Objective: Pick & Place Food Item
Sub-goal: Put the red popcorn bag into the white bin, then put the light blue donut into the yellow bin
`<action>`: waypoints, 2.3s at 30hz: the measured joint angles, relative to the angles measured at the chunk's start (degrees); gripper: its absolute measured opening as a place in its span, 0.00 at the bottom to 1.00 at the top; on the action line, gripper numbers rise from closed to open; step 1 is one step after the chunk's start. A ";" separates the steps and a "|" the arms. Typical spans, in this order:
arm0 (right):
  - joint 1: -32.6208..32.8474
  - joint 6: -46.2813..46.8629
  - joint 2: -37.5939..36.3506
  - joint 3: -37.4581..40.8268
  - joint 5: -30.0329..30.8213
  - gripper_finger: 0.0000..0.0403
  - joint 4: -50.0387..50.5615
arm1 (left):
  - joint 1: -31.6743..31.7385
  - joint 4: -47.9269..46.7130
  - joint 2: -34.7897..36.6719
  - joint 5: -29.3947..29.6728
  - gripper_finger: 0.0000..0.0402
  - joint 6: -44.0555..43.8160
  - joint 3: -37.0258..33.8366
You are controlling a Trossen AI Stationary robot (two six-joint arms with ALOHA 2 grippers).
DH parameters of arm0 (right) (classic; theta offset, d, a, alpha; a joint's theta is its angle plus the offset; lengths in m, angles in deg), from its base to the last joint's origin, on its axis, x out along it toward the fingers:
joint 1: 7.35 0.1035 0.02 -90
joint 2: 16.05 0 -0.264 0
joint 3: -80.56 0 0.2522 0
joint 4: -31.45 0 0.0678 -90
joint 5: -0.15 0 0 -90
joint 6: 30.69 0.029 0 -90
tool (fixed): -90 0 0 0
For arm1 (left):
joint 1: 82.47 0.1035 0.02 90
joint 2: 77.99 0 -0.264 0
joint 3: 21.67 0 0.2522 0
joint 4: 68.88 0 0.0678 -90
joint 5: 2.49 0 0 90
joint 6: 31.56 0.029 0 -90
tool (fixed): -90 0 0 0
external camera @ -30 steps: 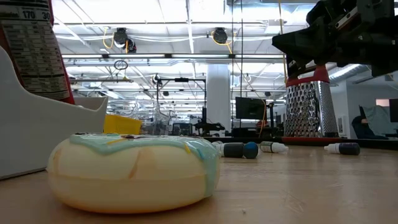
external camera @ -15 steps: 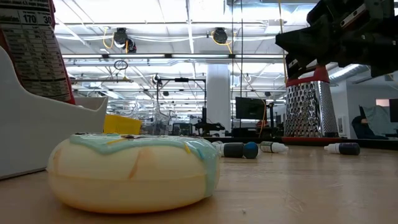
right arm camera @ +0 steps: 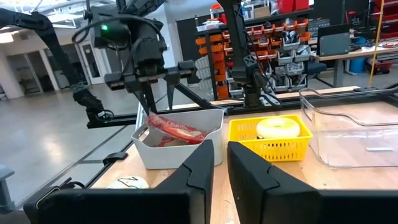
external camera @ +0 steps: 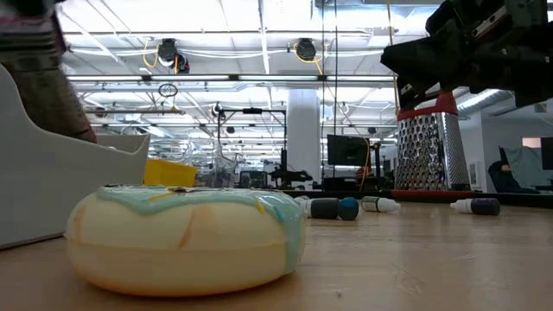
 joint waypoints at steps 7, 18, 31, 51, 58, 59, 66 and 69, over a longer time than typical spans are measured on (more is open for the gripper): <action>0.00 0.40 0.00 0.00 0.00 0.11 0.00 | 0.42 0.01 0.33 1.75 0.53 5.12 -1.28; 0.00 1.46 0.00 0.00 -0.02 0.11 0.00 | 1.22 3.88 0.47 1.14 0.53 4.03 -4.78; 0.00 1.31 0.00 -0.01 -0.04 0.13 0.04 | -0.85 5.64 0.48 0.40 0.53 2.28 -4.86; 0.00 2.82 0.00 0.00 0.02 0.13 0.04 | 1.08 24.25 7.27 10.81 0.53 21.73 -4.12; 0.00 2.78 0.02 0.00 0.12 0.14 0.08 | 12.12 27.44 2.68 -9.88 0.53 30.19 -4.23; 0.00 2.77 0.02 0.00 0.13 0.14 0.10 | 13.52 27.83 1.79 -11.88 0.53 31.61 -4.23; 0.00 2.32 0.02 0.00 0.18 0.14 0.11 | 17.71 36.06 -4.95 -23.84 0.53 43.57 -4.25; 0.00 2.29 0.02 0.00 0.18 0.14 0.09 | 17.81 39.39 -7.82 -27.49 0.53 46.35 -4.23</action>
